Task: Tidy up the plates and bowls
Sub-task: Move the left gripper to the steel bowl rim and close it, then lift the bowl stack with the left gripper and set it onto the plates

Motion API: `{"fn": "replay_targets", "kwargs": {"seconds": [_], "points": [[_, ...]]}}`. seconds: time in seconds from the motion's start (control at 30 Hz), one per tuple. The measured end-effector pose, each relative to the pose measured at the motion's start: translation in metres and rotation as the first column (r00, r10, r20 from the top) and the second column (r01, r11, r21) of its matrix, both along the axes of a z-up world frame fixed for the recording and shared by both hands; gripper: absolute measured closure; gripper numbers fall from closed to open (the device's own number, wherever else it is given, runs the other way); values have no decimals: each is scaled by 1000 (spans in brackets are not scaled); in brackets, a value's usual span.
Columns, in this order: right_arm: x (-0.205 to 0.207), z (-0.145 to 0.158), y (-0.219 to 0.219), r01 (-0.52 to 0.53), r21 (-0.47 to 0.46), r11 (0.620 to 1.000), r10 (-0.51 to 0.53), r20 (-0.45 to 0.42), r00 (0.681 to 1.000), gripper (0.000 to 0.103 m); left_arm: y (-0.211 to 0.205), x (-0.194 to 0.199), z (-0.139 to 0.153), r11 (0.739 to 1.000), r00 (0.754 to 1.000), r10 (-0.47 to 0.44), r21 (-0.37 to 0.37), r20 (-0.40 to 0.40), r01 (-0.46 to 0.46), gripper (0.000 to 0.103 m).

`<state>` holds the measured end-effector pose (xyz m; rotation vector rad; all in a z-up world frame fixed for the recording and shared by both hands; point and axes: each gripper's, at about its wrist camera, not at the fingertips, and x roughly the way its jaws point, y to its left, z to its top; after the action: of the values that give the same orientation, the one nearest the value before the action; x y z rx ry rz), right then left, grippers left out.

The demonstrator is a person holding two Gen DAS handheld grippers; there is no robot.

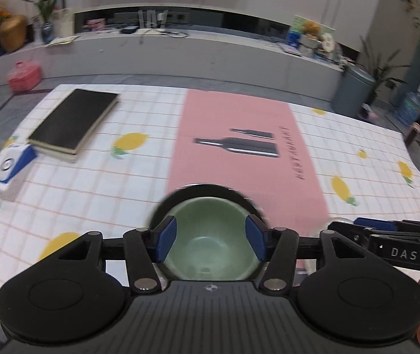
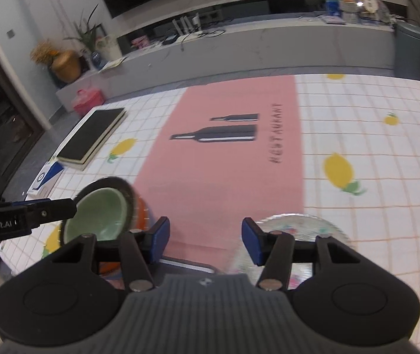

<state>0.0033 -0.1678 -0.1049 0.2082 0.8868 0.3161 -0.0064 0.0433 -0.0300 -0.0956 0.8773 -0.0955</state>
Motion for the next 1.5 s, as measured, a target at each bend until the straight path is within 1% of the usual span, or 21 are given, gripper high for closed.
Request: {"fn": "replay_targets", "kwargs": {"seconds": [0.07,0.17,0.2,0.23,0.37,0.4,0.47,0.57,0.63,0.7,0.77,0.83,1.0,1.13,1.2,1.3,1.5], "points": [[6,-1,11,-14,30,999,15,-24,1000,38,11,1,-2,1000,1000,25,11,-3,-25,37],[15,-5,28,-31,80,996,37,-73,997,35,23,1,-6,999,999,50,18,-22,-50,34],[18,-6,33,-33,87,996,41,-89,995,34,27,1,-7,998,998,54,18,-30,-54,32],[21,-9,38,-32,88,996,42,-107,993,33,30,1,-10,998,998,56,17,-38,-55,30],[32,-24,51,-22,97,995,40,-191,981,33,43,1,-21,997,994,80,12,-70,-79,30],[33,-28,53,-18,109,994,41,-211,977,33,47,1,-24,996,993,90,-6,-78,-91,30],[36,-35,56,-12,125,992,42,-240,970,33,56,1,-30,991,989,105,-75,-101,-113,30],[39,-45,59,0,119,993,33,-269,962,34,67,5,-40,971,981,121,-186,-151,-148,30],[41,-50,62,9,122,992,27,-288,957,34,71,7,-44,959,977,134,-226,-164,-169,30],[43,-55,63,15,124,992,24,-305,952,35,72,9,-49,955,976,138,-239,-170,-176,30],[45,-60,66,15,122,992,24,-315,949,36,71,11,-54,955,973,137,-236,-185,-180,30],[46,-63,68,18,124,992,23,-321,947,36,70,13,-61,952,971,131,-249,-199,-179,30],[50,-72,66,41,166,985,17,-331,943,37,70,19,-81,926,959,121,-319,-257,-202,31],[53,-78,62,68,200,977,6,-345,939,38,66,21,-92,926,955,112,-320,-274,-200,32],[54,-78,62,73,206,976,-1,-330,944,42,66,23,-96,921,951,114,-330,-286,-209,35],[56,-78,64,67,200,978,1,-321,947,45,65,26,-101,910,948,113,-352,-297,-219,36],[58,-80,65,63,232,971,15,-321,947,55,63,28,-102,907,949,117,-358,-294,-223,37]]}}
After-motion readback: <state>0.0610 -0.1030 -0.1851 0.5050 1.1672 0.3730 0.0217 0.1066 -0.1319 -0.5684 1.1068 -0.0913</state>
